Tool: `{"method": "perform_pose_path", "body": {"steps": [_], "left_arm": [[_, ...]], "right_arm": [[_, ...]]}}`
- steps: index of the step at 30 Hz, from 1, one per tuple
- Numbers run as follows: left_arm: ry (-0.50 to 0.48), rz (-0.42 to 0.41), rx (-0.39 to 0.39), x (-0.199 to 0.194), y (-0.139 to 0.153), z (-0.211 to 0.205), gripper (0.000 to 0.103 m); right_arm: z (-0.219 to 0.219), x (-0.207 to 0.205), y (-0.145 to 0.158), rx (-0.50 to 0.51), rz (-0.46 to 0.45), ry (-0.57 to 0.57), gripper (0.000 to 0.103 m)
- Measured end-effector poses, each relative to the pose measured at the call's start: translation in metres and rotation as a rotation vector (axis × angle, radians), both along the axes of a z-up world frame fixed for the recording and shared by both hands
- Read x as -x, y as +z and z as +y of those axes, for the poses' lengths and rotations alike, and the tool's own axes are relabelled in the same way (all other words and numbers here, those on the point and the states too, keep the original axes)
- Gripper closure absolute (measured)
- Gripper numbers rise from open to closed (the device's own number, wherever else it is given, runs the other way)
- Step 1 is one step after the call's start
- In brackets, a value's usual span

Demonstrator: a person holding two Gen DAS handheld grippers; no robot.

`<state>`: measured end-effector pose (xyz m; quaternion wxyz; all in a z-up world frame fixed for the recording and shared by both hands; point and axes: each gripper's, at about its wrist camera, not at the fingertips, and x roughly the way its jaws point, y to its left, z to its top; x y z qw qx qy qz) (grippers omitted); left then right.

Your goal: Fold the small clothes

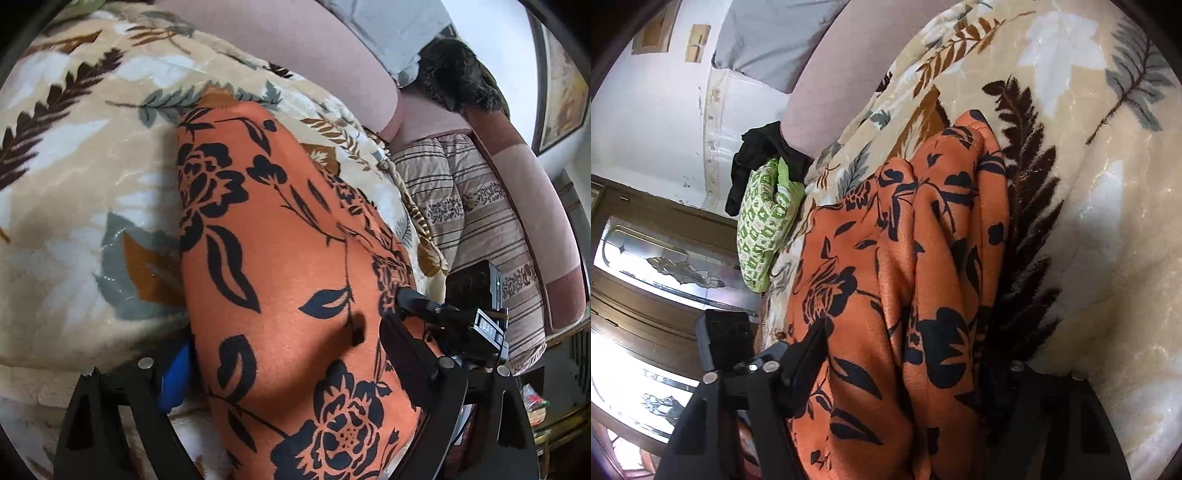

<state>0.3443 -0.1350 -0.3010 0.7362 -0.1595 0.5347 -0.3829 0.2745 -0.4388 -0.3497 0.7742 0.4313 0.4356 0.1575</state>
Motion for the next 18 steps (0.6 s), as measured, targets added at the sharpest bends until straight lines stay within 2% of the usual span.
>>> {"method": "perform_pose_path", "body": {"steps": [3, 4, 6, 10, 14, 18], "left_arm": [[-0.012, -0.032, -0.078, 0.001, -0.003, -0.006, 0.016], [-0.011, -0.025, -0.082, 0.0, -0.006, -0.006, 0.016], [-0.01, -0.017, -0.065, -0.001, -0.006, -0.005, 0.016], [0.005, -0.031, -0.035, 0.002, -0.001, -0.002, 0.03], [-0.004, -0.067, -0.052, 0.004, 0.0, -0.003, 0.044], [-0.001, -0.074, -0.04, 0.002, 0.004, -0.004, 0.05]], "right_arm": [[-0.001, 0.0, 0.001, 0.012, -0.003, 0.001, 0.034], [-0.003, 0.0, 0.0, 0.01, 0.0, 0.0, 0.034], [-0.004, 0.0, -0.002, 0.004, 0.004, 0.001, 0.034], [-0.006, 0.002, -0.003, -0.003, 0.004, -0.005, 0.033], [-0.006, 0.005, -0.003, 0.004, 0.003, -0.017, 0.033], [-0.001, 0.005, 0.002, 0.045, -0.007, -0.014, 0.035]]}}
